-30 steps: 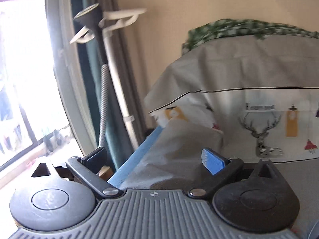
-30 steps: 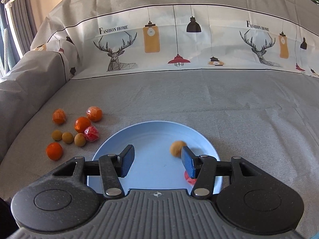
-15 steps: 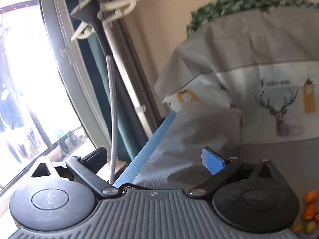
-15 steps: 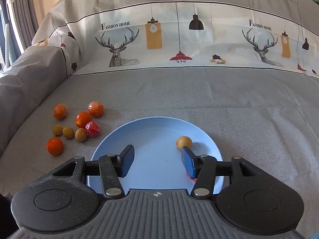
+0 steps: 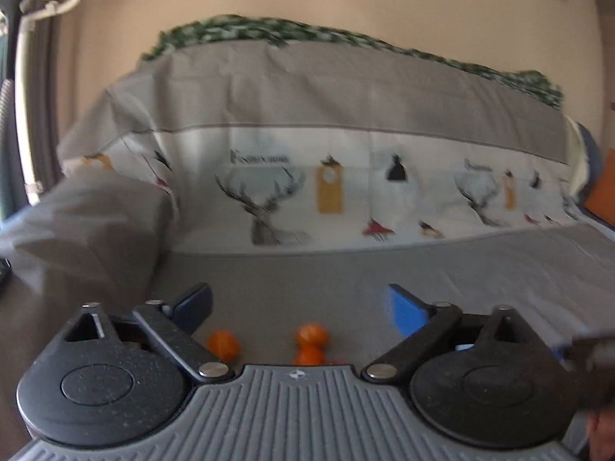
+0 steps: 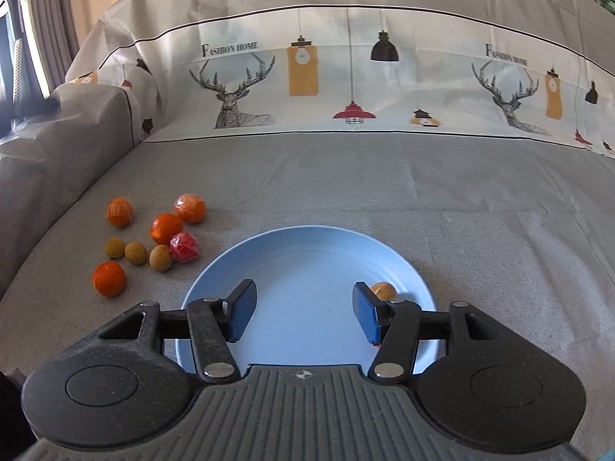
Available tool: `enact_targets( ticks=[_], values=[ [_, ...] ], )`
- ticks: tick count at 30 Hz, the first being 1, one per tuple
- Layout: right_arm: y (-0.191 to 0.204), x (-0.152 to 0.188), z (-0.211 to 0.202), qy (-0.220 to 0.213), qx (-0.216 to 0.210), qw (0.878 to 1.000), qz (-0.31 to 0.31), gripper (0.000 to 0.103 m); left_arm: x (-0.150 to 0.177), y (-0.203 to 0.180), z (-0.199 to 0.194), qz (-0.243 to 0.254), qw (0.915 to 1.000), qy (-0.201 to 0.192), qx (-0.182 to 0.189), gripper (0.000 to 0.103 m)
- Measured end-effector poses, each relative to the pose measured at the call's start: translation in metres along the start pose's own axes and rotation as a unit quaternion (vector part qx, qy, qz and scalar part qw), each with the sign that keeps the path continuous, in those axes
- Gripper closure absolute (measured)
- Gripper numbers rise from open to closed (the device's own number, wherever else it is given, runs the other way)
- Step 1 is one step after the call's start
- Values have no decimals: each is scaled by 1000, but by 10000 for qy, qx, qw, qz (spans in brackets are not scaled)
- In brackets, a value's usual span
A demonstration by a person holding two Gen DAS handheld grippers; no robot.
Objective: Organize fruits
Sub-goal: 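Lift both open grippers away from the plate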
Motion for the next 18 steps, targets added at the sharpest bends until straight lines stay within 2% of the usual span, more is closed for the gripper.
enact_targets(
  ticks=[1, 2, 3, 4, 5, 7, 9, 10, 12, 15, 18],
  values=[
    [-1, 0, -1, -13, 13, 10000, 8, 42, 11, 1, -6, -98, 9998, 150, -60, 29],
    [-2, 0, -1, -28, 21, 10000, 9, 39, 8, 3, -7, -193, 9995, 229, -24, 40],
    [-2, -1, -2, -43, 26, 10000, 3, 36, 1, 7, -12, -340, 9994, 16, 49, 46],
    [-1, -2, -2, -59, 36, 10000, -8, 35, -5, 10, -15, -471, 9987, -125, 139, 46],
    [-1, -3, -2, -78, 39, 10000, -8, 34, -5, 13, -13, -546, 9983, -58, 182, 47],
    [1, -5, -1, -103, 63, 9999, -13, 34, -3, 19, -7, -671, 9974, 175, 208, 57],
    [3, -7, -1, -125, 105, 9999, 12, 34, -3, 27, -3, -794, 9959, 379, 218, 59],
    [5, -8, -2, -152, 95, 9998, 41, 34, -2, 32, -3, -745, 9958, 492, 179, 64],
    [10, -12, -5, -254, 74, 9996, 51, 35, 1, 43, -2, -537, 9968, 592, -32, 68],
    [20, -19, -8, -451, 13, 9990, 55, 39, 11, 64, -2, -1034, 9910, 814, -248, 75],
    [29, -25, -11, -660, -24, 9978, 109, 39, 17, 73, 5, -1257, 9862, 1026, -330, 76]
  ],
)
Point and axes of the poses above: each gripper's, at about its wrist camera, not at the fingertips, and z roughly the way its jaws point, y to its left, x to its underside, the point moved 8 cm from there along z, roughly the way its jaws point, and after that the axes turned 10 degrees about -y, right-handed, at the moved point
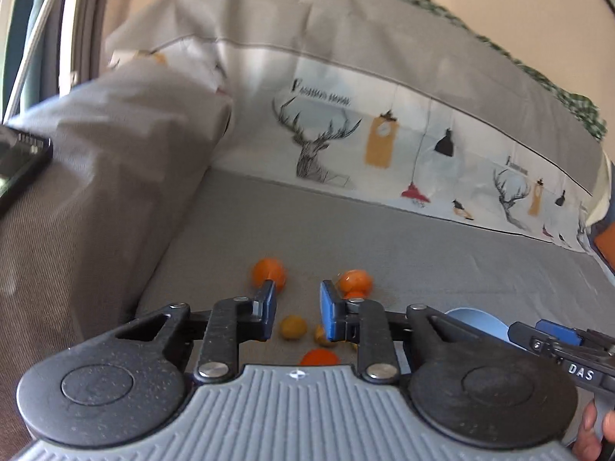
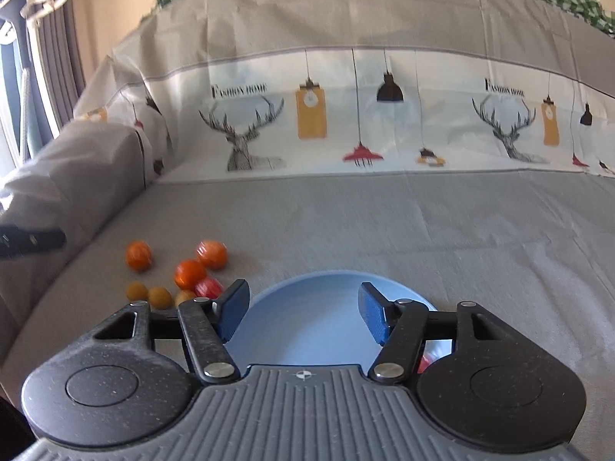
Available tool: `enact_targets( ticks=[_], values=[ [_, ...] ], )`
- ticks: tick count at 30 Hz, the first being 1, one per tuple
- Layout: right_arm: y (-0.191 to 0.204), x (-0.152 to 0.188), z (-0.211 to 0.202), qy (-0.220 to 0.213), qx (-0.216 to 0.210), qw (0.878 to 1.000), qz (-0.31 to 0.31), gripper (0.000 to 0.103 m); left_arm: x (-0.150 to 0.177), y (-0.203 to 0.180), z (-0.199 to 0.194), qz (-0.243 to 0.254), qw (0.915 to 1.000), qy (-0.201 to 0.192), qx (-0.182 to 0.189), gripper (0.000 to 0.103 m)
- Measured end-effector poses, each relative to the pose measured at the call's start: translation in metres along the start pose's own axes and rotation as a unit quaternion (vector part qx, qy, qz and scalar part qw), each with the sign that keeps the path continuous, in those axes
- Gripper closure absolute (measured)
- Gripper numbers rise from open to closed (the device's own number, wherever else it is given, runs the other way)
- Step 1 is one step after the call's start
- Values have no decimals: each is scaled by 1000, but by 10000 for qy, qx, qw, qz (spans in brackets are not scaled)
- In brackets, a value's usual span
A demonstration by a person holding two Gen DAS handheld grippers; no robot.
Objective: Organize fruits
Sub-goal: 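Lift both open grippers away from the plate, then move both grippers back over the remaining fruit pile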
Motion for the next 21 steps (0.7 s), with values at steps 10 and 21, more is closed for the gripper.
enact_targets(
  ticks=[10, 21],
  values=[
    [24, 8, 6, -71, -306, 9992, -256, 39, 9, 16, 19, -545, 9976, 427, 91, 76],
    [27, 9, 12, 61, -523, 9984, -228, 40, 10, 12, 24, -478, 9978, 462, 59, 76]
  ],
)
Point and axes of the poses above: each gripper's, at about its wrist camera, not at the fingertips, and z roughly the way its jaws point, y to its left, x to its underside, the point moved 8 cm from there along z, roughly the way its jaws point, and after that the axes turned 10 degrees about -y, right-handed, at the moved point
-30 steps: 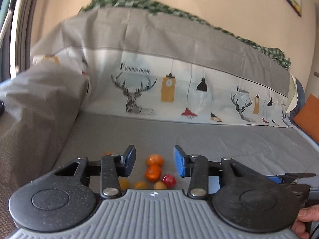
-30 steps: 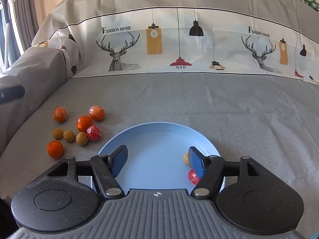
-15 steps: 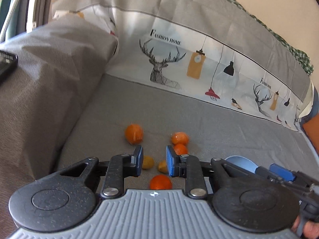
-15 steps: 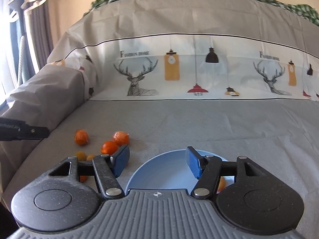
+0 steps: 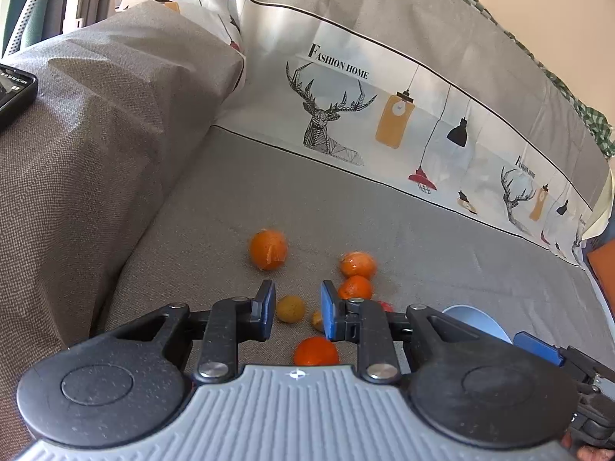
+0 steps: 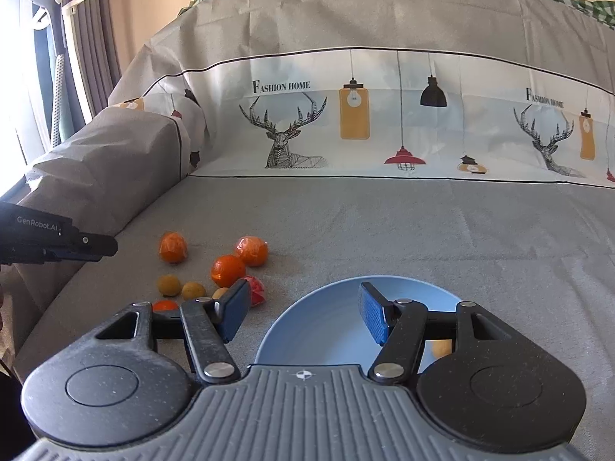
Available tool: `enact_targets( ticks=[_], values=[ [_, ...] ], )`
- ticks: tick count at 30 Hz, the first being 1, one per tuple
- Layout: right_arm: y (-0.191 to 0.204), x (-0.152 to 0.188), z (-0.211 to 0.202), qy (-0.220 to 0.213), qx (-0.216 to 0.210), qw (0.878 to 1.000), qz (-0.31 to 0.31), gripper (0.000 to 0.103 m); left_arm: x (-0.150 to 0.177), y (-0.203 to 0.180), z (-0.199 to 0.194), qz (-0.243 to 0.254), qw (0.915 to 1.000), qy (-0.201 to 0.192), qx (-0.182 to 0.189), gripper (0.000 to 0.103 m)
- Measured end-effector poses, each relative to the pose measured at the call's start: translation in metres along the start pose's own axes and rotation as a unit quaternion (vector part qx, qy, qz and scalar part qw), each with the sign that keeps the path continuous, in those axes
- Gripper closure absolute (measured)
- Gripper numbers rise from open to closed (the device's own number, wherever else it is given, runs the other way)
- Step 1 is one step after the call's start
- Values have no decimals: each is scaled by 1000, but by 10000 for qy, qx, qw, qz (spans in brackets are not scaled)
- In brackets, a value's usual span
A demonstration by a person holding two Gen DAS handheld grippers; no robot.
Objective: Organize fruits
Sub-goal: 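Move both grippers back over the remaining fruit pile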
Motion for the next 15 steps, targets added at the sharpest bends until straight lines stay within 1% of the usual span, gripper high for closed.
enact_targets(
  ticks=[11, 15],
  values=[
    [1, 2, -1, 70, -152, 9998, 141, 43, 1, -4, 1, 141, 9999, 55, -13, 75],
    [-3, 5, -1, 131, -131, 9995, 259, 48, 2, -5, 4, 151, 9998, 117, -30, 75]
  ],
)
Point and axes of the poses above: each gripper's, at about its wrist camera, not at the fingertips, and z roughly the way its jaws point, y to its left, x to its underside, the point moved 8 cm from there along z, roughly the way its jaws point, and after that the axes turned 10 degrees about -y, right-handed, at the moved point
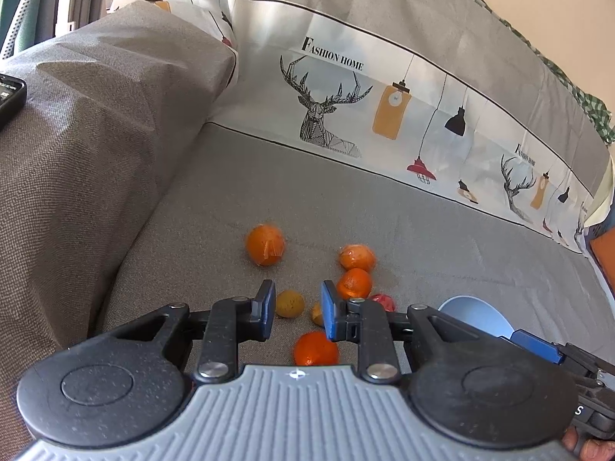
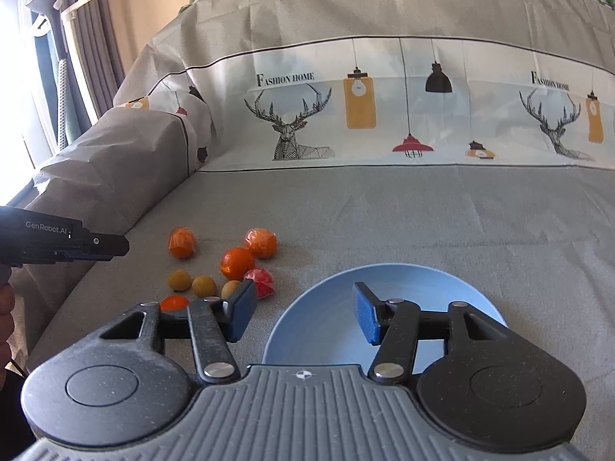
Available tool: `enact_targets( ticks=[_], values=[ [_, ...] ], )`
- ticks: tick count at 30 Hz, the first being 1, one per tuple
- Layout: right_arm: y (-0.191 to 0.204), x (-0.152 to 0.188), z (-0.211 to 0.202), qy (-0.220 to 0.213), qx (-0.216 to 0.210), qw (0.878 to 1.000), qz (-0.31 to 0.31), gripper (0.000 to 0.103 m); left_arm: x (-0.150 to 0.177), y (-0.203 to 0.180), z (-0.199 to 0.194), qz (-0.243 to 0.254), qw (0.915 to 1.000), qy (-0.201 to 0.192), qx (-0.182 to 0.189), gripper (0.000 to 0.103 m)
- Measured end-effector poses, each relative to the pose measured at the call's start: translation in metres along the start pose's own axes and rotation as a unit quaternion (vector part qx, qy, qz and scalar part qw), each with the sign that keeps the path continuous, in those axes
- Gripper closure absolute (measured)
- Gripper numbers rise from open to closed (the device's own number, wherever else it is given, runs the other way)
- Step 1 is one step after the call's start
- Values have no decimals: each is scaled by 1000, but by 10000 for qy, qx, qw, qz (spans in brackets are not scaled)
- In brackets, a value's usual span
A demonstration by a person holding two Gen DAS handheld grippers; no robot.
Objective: Organize fruits
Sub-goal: 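Move both grippers back over the remaining fruit pile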
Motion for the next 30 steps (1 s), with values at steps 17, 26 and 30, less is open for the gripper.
enact_targets(
  ticks=[17, 26, 30],
  values=[
    [9, -1, 14, 78, -276, 9992, 291, 59, 4, -3, 14, 117, 9996, 256, -10, 75],
    [12, -9, 20, 15, -354, 9987, 368, 59, 3, 2, 15, -56, 9996, 277, -11, 75],
    [13, -10, 24, 86, -366, 9987, 344, 59, 3, 5, 19, -148, 9993, 338, -8, 75]
  ],
)
Point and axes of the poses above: each gripper's, at about its wrist camera, not at the fingertips, and z roughly the way its jaws point, y to its left, x to its underside, the point moved 8 cm from there along z, roughly the way its jaws point, and after that the axes turned 10 degrees about -y, right-handed, at the moved point
